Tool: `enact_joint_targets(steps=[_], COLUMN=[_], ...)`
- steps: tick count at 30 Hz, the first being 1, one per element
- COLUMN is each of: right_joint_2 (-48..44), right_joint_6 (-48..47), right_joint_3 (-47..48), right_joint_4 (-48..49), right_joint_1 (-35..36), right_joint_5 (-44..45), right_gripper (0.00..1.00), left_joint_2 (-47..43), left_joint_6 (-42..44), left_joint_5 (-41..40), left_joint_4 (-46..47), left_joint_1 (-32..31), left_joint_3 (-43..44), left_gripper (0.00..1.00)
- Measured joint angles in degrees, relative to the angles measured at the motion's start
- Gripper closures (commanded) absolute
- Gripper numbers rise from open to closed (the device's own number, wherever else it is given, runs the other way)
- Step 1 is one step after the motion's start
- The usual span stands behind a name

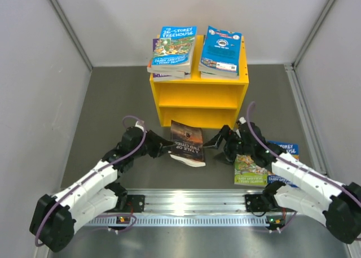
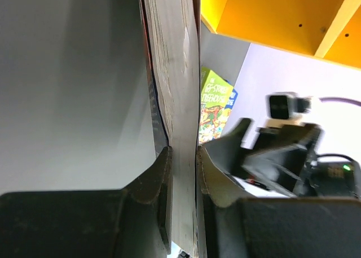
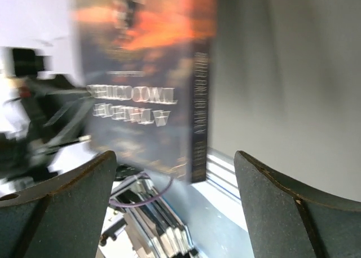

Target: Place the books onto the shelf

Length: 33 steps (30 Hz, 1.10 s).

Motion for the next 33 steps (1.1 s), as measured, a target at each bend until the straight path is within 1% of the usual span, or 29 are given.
enact_joint_targets(steps=[3,5,10,11,12,13,15,16,18,19,21,22,23,26,33], right_joint_2=[5.01,6.64,8.46,8.83,9.2,9.42,9.88,10.05,9.99,9.94,9.66,9.38,8.98,7.21,4.94], right_joint_6=[-0.15,0.02,2.19,2.95,3.5,3.8,4.5,4.85,5.42,5.6,5.64,5.44,5.16,3.58,1.51], right_joint_3=[0.02,0.02,-0.22,-0.31,-0.33,-0.35,-0.35,-0.35,0.15,0.72,2.56,3.58,4.7,9.35,18.38], right_joint_4=[0.37,1.25,8.35,9.97,11.67,12.52,13.49,13.62,13.57,13.16,11.04,9.9,8.33,1.88,-11.19], right_joint_1=[0.07,0.11,0.26,0.33,0.5,0.57,0.55,0.55,0.52,0.5,0.37,0.28,0.28,0.26,0.35], right_joint_5=[-1.14,-1.9,-4.28,-4.72,-4.96,-5.03,-4.85,-4.7,-4.55,-4.31,-2.99,-2.75,-2.58,-2.05,-4.52], right_gripper=[0.15,0.16,0.25,0.32,0.35,0.46,0.57,0.68,0.76,0.82,0.9,0.98,1.0,1.0,1.0], left_joint_2=[2.97,4.96,8.26,8.57,8.85,9.03,9.05,9.05,9.07,9.07,9.11,9.11,9.07,8.07,3.21], left_joint_6=[0.0,0.0,-0.28,-0.42,-0.59,-0.9,-1.73,-2.01,-2.14,-2.14,-1.88,-1.46,-1.03,0.2,-0.24], left_joint_5=[0.31,0.83,2.34,2.47,2.6,2.62,2.25,2.23,2.01,1.77,0.96,0.55,0.11,-1.14,-0.22], left_joint_4=[0.31,0.63,2.78,3.34,3.78,4.04,4.63,5.11,5.53,5.4,3.89,2.36,0.28,-5.25,-15.45], left_joint_1=[0.0,0.0,0.0,0.0,0.0,0.02,0.26,0.33,0.33,0.31,0.28,0.2,-0.04,-1.01,-2.56], left_joint_3=[2.29,4.04,6.21,6.23,6.23,6.27,6.27,6.29,6.34,6.47,7.65,8.83,10.38,15.23,20.22], left_gripper=[1.0,1.0,1.0,1.0,1.0,1.0,1.0,1.0,1.0,1.0,1.0,1.0,1.0,1.0,1.0])
